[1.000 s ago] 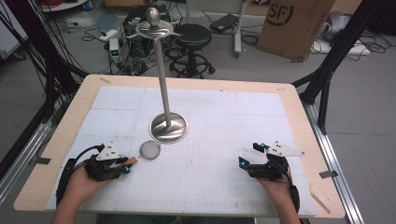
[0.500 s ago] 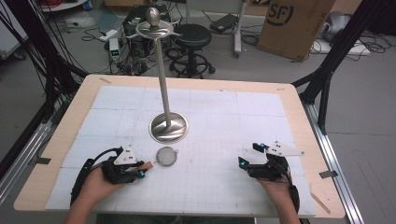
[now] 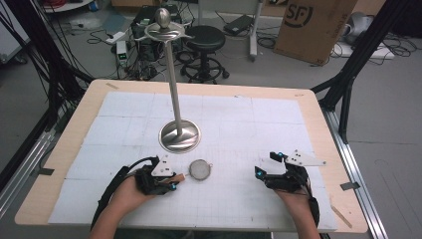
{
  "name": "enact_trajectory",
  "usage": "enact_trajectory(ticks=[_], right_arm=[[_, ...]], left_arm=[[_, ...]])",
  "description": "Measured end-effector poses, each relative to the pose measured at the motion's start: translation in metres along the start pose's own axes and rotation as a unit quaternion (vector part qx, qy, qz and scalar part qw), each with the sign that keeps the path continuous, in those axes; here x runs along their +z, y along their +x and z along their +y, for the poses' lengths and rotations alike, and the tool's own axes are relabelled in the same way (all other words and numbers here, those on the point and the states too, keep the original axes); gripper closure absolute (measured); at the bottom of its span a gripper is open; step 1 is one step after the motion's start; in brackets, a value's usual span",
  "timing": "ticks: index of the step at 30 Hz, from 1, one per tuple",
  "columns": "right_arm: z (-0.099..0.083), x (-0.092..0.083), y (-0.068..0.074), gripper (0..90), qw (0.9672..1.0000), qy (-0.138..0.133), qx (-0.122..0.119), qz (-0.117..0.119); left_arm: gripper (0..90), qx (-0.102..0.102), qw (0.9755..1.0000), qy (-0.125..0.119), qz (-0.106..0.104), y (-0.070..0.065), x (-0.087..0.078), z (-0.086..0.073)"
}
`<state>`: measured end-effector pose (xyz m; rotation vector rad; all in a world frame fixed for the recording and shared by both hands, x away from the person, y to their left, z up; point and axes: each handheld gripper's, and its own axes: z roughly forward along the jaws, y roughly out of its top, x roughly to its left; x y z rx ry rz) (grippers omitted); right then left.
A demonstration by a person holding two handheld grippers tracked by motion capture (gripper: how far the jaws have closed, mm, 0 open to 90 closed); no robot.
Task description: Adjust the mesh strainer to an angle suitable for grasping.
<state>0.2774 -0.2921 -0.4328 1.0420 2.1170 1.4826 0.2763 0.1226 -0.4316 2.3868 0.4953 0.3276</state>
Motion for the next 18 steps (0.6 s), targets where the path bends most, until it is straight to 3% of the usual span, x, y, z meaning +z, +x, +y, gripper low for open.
enact_trajectory(ticks=[18], right_arm=[[0.0, 0.0, -0.001, 14.7, 1.0, -0.003, 0.004, 0.004]], left_arm=[[67.6, 0.038, 0.999, 0.0, -0.024, -0.011, 0.026, 0.032]])
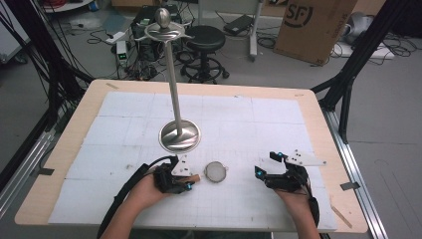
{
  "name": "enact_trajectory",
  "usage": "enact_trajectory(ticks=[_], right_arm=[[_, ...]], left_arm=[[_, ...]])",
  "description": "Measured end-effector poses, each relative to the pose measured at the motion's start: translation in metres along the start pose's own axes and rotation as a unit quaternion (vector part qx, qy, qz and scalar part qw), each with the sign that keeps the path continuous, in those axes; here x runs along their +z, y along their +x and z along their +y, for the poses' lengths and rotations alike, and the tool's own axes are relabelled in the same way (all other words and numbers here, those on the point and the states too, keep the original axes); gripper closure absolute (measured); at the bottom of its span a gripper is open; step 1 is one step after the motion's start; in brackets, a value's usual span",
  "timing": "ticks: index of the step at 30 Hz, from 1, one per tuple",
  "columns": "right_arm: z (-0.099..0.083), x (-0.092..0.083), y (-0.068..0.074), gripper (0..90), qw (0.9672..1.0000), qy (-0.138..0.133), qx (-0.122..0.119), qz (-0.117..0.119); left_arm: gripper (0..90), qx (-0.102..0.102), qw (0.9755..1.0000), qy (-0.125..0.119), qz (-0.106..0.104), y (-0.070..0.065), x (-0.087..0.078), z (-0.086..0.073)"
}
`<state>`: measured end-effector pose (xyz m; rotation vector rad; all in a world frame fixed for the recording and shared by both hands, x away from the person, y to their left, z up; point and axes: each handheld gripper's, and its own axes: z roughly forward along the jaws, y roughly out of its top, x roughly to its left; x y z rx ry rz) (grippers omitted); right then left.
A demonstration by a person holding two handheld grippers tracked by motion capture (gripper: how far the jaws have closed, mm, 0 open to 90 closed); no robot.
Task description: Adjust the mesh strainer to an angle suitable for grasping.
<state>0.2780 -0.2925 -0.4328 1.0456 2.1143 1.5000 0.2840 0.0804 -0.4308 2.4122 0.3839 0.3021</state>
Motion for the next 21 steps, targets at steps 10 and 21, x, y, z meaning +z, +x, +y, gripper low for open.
enact_trajectory(ticks=[10, 21], right_arm=[[0.0, -0.001, 0.001, 14.7, 1.0, 0.0, 0.003, -0.001], [0.0, -0.001, 0.0, 14.7, 1.0, 0.0, 0.004, 0.001]], left_arm=[[67.5, 0.022, 0.9997, 0.0, -0.001, -0.005, 0.017, 0.022], [60.6, 0.01, 0.9999, 0.001, 0.004, -0.005, 0.001, 0.002]])
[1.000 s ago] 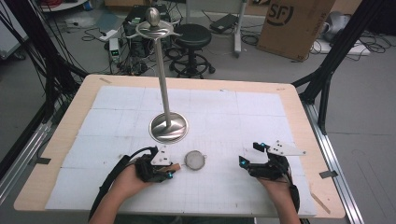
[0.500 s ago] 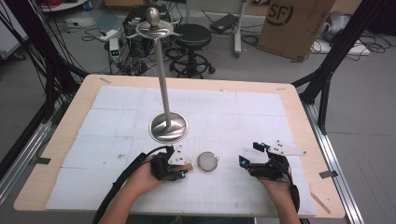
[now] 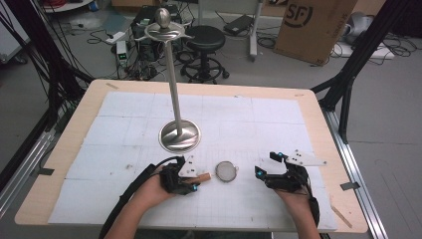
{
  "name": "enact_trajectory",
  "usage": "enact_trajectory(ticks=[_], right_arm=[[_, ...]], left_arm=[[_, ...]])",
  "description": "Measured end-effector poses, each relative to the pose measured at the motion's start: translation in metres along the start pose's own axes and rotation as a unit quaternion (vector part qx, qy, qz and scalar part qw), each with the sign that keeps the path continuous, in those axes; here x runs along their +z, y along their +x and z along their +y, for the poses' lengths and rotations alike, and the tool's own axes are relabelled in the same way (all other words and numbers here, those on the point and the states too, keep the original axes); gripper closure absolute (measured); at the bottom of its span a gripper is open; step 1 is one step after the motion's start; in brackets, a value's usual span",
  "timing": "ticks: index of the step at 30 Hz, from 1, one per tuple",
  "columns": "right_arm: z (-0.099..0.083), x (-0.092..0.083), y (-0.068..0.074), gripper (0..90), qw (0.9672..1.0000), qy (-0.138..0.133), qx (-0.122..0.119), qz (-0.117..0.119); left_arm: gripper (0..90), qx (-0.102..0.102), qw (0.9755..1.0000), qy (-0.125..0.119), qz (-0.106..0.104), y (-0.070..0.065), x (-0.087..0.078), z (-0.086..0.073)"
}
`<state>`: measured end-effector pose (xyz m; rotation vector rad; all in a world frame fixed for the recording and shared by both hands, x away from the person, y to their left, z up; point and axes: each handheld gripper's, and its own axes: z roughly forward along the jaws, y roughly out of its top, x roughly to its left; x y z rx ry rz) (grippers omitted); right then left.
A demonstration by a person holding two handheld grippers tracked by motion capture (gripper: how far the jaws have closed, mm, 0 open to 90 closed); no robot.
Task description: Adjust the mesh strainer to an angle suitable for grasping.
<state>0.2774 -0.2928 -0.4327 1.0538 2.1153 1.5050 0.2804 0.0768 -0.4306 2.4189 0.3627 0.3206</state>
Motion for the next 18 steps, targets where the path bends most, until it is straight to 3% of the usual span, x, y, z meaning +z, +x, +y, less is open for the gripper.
enact_trajectory(ticks=[3, 7, 18], right_arm=[[0.0, 0.001, 0.001, 14.7, 1.0, 0.002, -0.002, -0.001], [0.0, 0.001, 0.001, 14.7, 1.0, 0.003, -0.003, -0.001], [0.0, 0.001, 0.0, 14.7, 1.0, 0.002, -0.001, -0.001]], left_arm=[[60.5, -0.01, 0.9999, -0.009, 0.003, -0.002, -0.01, -0.013], [66.5, -0.009, 0.9998, -0.014, 0.01, -0.002, -0.015, -0.021], [70.3, 0.015, 0.9998, -0.004, 0.009, -0.003, -0.009, -0.01]])
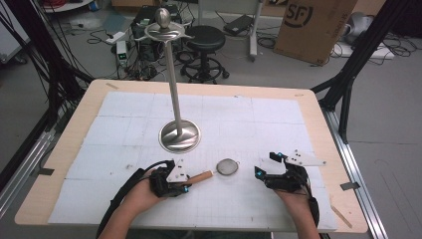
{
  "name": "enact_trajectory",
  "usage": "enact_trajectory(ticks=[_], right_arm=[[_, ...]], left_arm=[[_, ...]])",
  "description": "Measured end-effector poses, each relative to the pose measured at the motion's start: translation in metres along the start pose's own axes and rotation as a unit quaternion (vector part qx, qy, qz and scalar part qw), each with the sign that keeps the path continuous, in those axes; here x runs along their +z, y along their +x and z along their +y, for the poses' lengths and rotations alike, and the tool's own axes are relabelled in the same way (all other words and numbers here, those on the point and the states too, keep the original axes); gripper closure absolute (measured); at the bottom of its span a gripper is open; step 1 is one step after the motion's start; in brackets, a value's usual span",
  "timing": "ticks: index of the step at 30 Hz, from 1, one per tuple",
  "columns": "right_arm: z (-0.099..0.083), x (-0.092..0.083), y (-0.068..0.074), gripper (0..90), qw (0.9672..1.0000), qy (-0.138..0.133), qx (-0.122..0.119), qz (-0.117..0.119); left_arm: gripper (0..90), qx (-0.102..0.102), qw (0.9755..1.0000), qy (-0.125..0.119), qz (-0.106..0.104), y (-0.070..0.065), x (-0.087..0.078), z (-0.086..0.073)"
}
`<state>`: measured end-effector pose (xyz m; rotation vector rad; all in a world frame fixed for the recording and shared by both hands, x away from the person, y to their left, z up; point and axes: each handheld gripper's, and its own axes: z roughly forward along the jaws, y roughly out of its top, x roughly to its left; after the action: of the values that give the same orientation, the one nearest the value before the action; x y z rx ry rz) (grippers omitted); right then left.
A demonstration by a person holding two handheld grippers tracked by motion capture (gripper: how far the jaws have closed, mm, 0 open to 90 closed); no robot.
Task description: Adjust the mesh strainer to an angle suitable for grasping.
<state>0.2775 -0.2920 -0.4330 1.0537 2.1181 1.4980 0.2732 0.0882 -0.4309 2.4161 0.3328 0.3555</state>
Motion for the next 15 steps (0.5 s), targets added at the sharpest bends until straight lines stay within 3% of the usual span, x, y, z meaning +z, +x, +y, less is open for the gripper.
enact_trajectory(ticks=[8, 15], right_arm=[[0.0, -0.001, -0.001, 14.7, 1.0, -0.003, 0.003, 0.0], [0.0, -0.001, -0.002, 14.7, 1.0, -0.004, 0.004, 0.001]], left_arm=[[70.3, 0.042, 0.999, 0.007, -0.012, -0.007, 0.023, 0.032], [70.2, 0.068, 0.9976, 0.009, -0.014, -0.014, 0.035, 0.048]])
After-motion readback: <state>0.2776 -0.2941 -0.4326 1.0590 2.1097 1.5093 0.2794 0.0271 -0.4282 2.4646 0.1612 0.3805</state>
